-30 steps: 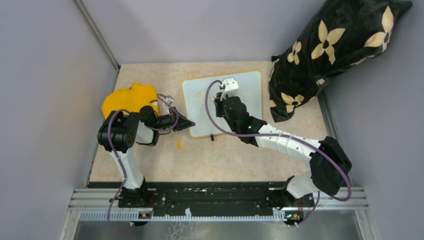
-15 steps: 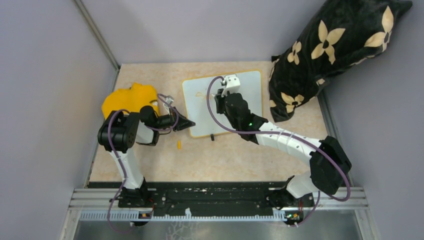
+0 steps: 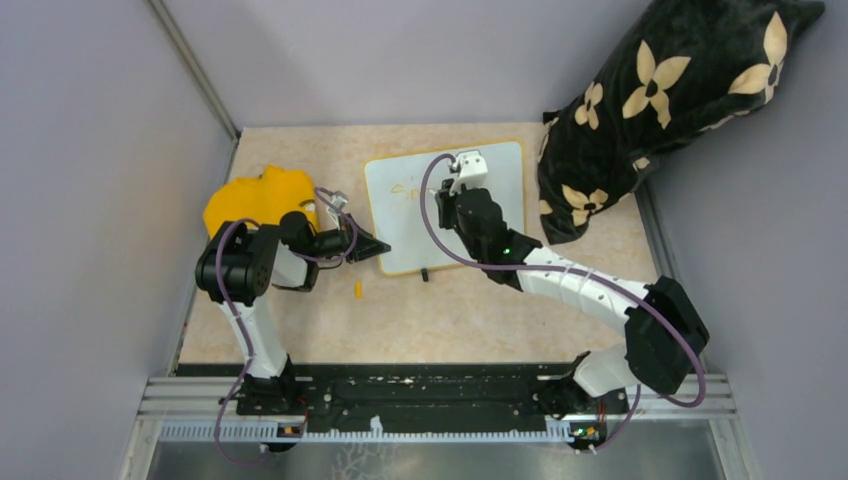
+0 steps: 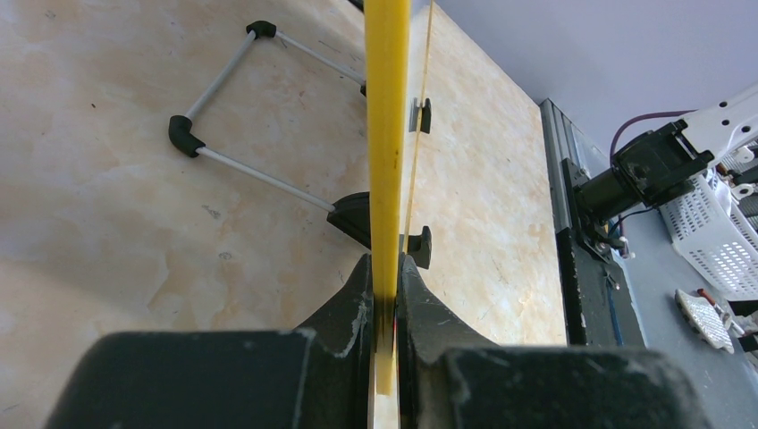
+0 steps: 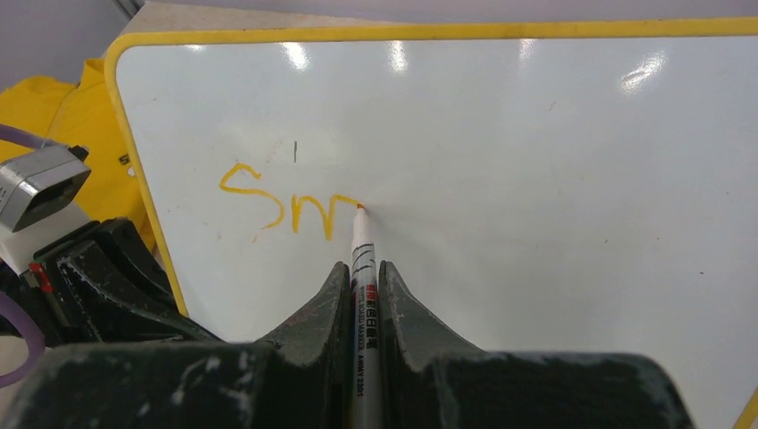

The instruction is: Write a sentence on the whiteboard

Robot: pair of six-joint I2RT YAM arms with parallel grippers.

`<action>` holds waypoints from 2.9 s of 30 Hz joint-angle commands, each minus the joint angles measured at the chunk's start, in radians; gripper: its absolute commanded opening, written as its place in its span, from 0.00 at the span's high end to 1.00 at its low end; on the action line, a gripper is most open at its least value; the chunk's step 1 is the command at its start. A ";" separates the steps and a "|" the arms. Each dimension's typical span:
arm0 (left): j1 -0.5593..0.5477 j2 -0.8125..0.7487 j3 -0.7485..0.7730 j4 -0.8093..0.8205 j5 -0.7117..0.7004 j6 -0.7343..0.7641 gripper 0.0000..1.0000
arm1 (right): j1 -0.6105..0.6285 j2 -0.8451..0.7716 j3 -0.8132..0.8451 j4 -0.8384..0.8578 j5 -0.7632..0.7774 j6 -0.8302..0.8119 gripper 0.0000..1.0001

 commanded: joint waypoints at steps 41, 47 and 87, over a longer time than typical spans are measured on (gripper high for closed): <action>0.000 0.022 -0.005 -0.032 -0.021 0.045 1.00 | -0.051 -0.085 0.021 0.058 -0.040 0.046 1.00; 0.000 0.022 -0.004 -0.032 -0.021 0.045 1.00 | -0.051 -0.063 0.049 0.065 -0.051 0.045 1.00; 0.000 0.023 -0.003 -0.033 -0.022 0.043 1.00 | -0.082 -0.128 0.009 0.031 -0.097 0.086 1.00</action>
